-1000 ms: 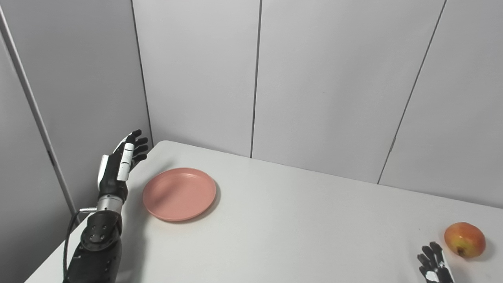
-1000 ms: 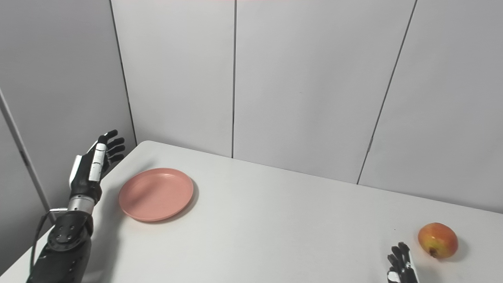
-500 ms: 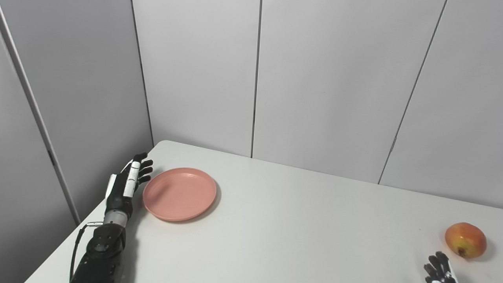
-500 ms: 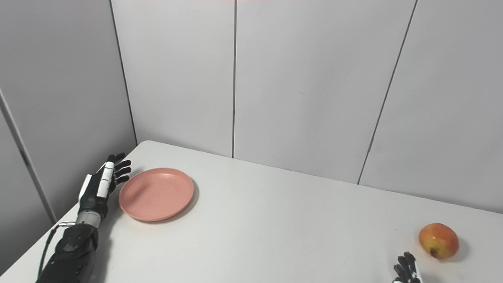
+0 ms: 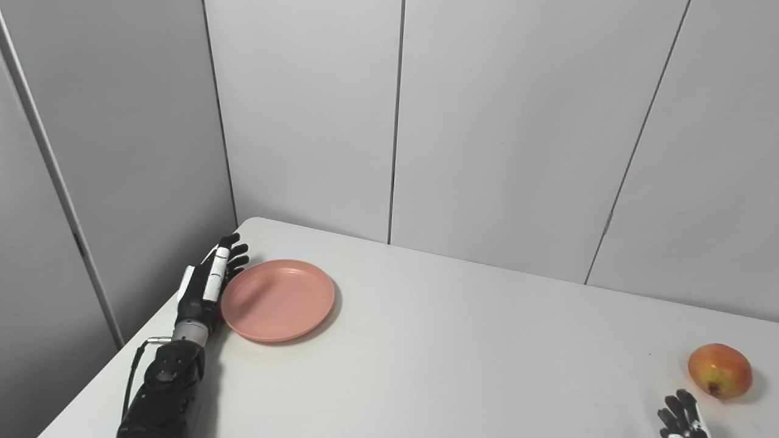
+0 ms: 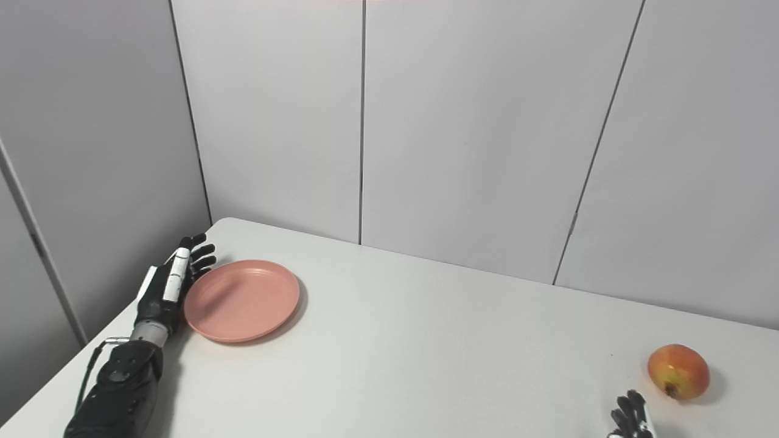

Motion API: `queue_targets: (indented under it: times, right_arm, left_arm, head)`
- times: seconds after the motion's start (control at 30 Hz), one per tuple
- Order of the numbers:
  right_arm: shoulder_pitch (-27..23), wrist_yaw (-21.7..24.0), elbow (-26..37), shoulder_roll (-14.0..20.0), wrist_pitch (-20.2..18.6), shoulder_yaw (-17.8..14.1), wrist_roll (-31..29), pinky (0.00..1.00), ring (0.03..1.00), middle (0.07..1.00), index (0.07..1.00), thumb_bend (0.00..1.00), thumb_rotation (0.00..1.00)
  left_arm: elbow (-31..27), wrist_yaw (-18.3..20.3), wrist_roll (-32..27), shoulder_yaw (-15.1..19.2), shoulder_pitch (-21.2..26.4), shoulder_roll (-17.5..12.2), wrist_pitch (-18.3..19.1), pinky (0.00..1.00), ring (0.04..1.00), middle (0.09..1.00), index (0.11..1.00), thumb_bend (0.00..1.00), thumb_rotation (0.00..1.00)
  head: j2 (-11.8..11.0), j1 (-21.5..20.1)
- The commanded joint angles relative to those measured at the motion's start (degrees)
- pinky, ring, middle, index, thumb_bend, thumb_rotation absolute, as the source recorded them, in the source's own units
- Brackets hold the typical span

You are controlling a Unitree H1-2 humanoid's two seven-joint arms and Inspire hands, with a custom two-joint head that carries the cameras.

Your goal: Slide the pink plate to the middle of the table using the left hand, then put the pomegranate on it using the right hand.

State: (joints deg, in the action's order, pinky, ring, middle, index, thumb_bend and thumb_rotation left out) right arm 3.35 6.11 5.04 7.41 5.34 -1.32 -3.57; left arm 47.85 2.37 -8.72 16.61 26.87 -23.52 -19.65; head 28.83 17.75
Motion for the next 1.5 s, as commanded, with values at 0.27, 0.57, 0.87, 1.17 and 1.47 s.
queue_targets:
  times: [0.27,0.57,0.87,1.17,1.47]
  right_arm:
    - [-0.36,-0.05,0.66,0.40,0.17,-0.52,-0.33,1.00,0.972,0.979,1.000,0.42,0.84]
    - [-0.53,-0.14,0.21,0.23,0.61,-0.54,-0.19,1.00,0.972,0.980,1.000,0.42,0.84]
    - [-0.64,-0.14,-0.25,0.07,0.89,-0.35,0.15,1.00,0.968,0.977,1.000,0.43,0.84]
    - [-0.82,-0.47,-0.29,-0.39,0.99,-0.19,0.66,1.00,0.960,0.971,0.996,0.42,0.84]
    - [-1.23,-0.43,-1.16,-0.45,1.02,0.02,1.27,1.00,0.965,0.975,1.000,0.43,0.86]
  left_arm:
    - [-3.34,0.38,0.17,-1.13,1.22,-0.53,0.21,0.90,0.871,0.879,0.880,0.72,1.00]
    - [-3.21,0.97,0.44,-2.81,1.50,-0.37,-0.33,0.89,0.866,0.861,0.860,0.72,1.00]
    - [-1.82,3.59,-0.67,-4.10,2.32,0.41,-1.38,0.88,0.878,0.883,0.882,0.73,1.00]
    - [-3.74,6.34,-1.81,-4.57,2.16,2.16,-0.32,0.90,0.888,0.887,0.888,0.73,1.00]
    - [-3.79,7.74,-1.72,-5.68,2.26,2.66,0.10,0.94,0.903,0.899,0.910,0.75,1.00]
  head:
    - [-0.07,-0.06]
    - [-0.36,-0.48]
    - [-0.65,-1.10]
    - [-0.87,-1.41]
    - [-1.02,-2.20]
